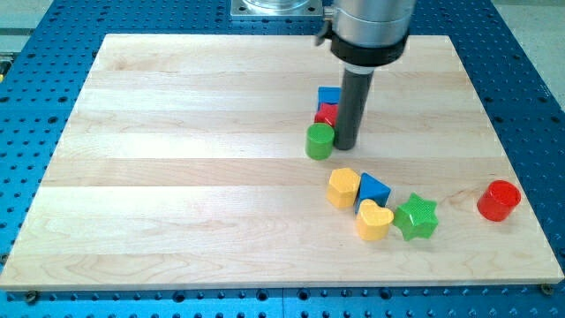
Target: Move the red star diagonally to the hexagon
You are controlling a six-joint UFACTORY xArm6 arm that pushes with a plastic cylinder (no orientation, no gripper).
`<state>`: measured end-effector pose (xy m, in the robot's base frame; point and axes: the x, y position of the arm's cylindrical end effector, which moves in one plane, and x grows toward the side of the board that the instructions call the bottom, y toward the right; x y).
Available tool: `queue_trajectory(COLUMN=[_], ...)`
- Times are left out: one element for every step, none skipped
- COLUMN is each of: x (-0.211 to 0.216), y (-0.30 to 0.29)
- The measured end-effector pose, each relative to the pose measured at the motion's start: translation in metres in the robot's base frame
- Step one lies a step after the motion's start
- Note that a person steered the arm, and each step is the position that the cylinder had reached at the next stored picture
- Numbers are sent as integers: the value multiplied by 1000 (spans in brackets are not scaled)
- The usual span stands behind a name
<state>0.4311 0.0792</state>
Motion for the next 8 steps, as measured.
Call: queue_trajectory(x=[-9,-12,-40,-45,-30,-14,18,20], y=[-37,28,8,-48,-57,-3,-40,-62])
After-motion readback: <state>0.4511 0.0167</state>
